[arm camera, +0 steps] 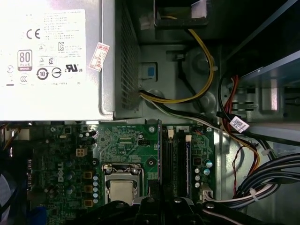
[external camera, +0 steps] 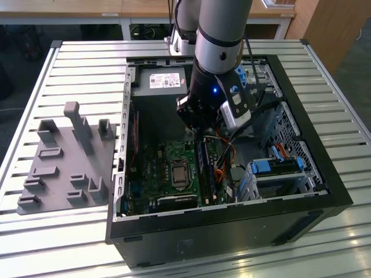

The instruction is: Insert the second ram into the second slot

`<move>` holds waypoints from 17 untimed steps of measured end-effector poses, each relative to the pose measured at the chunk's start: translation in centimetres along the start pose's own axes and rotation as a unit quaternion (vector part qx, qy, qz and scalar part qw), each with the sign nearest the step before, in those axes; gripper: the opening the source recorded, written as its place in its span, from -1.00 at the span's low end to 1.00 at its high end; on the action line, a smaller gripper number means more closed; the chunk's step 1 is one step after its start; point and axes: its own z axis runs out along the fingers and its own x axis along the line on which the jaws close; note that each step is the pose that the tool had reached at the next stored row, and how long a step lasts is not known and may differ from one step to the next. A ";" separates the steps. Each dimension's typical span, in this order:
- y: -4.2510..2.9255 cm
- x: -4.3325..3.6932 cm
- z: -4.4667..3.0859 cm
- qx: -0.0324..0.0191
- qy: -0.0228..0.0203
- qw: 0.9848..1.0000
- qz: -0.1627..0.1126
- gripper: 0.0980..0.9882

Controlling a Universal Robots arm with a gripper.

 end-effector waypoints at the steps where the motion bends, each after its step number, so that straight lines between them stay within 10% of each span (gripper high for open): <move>1: -0.04 -0.01 0.07 0.000 0.000 1.000 0.000 -0.91; 17: -1.25 -0.05 0.33 0.002 0.001 1.000 -0.001 -0.91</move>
